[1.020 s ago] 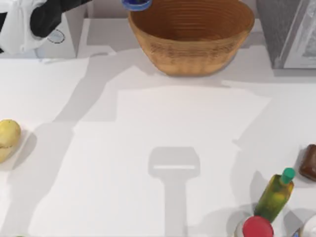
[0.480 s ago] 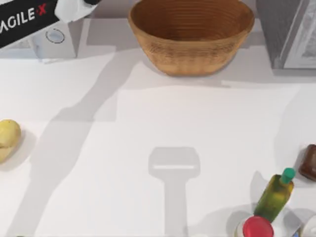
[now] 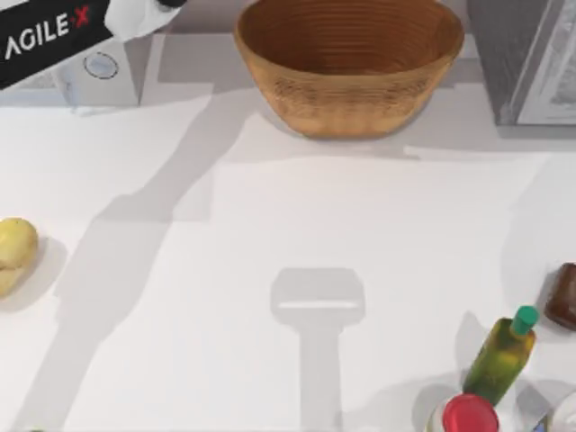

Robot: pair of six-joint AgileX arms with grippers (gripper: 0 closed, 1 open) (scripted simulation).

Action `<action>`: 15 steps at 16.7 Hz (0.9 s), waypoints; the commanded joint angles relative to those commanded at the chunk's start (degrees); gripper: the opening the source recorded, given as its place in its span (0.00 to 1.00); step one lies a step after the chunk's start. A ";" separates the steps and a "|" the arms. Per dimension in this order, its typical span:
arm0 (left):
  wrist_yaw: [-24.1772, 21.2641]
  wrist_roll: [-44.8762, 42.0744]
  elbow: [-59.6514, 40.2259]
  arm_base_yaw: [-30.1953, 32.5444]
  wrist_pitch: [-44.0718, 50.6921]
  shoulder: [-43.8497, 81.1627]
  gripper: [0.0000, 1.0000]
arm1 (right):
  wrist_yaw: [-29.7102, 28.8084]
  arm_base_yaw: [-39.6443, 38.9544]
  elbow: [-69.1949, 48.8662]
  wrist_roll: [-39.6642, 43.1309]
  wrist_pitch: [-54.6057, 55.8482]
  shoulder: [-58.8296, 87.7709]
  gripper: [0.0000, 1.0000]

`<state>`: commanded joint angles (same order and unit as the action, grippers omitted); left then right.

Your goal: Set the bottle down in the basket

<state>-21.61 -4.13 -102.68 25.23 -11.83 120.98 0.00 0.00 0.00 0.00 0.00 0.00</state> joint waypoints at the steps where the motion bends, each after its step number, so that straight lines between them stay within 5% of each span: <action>1: 0.08 0.02 -0.75 0.14 -0.05 0.77 0.00 | 0.00 0.00 0.00 0.00 0.00 0.00 1.00; 15: 1.51 0.40 -10.63 1.93 -0.58 11.17 0.00 | 0.00 0.00 0.00 0.00 0.00 0.00 1.00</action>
<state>-20.10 -3.73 -113.31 27.16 -12.40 132.15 0.00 0.00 0.00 0.00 0.00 0.00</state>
